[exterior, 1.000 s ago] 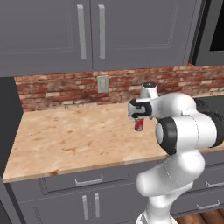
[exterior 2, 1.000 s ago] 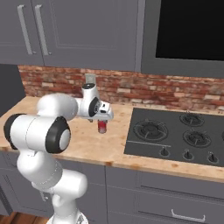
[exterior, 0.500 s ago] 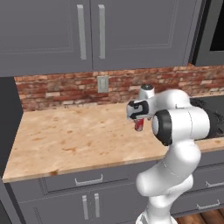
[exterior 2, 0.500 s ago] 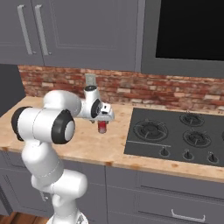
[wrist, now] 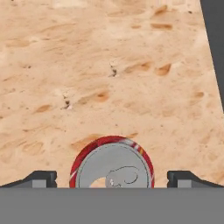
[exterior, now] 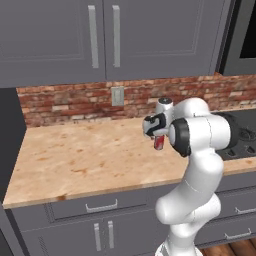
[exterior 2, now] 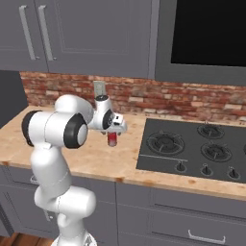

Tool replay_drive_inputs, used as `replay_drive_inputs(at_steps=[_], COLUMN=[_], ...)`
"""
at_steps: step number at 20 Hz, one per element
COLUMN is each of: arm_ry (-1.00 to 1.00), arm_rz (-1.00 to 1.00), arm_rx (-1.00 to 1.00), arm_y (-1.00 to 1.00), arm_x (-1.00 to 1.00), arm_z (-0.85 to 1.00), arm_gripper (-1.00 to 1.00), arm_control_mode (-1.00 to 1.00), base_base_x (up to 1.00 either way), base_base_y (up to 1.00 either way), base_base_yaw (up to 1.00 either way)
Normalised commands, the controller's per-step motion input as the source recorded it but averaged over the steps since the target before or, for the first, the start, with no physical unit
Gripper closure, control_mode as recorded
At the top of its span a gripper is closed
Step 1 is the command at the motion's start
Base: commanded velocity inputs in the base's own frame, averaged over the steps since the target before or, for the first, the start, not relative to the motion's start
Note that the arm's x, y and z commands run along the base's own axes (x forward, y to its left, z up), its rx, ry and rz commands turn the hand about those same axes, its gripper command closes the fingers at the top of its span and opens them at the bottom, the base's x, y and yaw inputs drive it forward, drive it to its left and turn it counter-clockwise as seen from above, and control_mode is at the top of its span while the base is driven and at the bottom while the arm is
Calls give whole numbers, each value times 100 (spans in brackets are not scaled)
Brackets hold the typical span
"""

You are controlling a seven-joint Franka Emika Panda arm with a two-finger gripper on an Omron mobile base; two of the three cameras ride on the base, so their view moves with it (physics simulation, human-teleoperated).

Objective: Four empty soda cans are scattered around the kitchen. Gather all the cans and cluster them next to the stove for recycling.

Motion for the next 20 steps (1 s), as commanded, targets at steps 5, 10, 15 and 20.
replay_drive_inputs(at_steps=[5,10,15,20], arm_ry=[0,2,5,1], arm_rz=[0,0,0,0], arm_rx=[0,0,0,0], arm_y=[-6,-17,-9,-6], arm_x=[22,0,0,0], arm_z=[-11,-17,-15,-1], arm_gripper=[-100,-100,100,100], arm_control_mode=[-100,-100,-100,-100], base_base_x=[0,0,0,0], base_base_y=[0,0,0,0], base_base_yaw=[0,0,0,0])
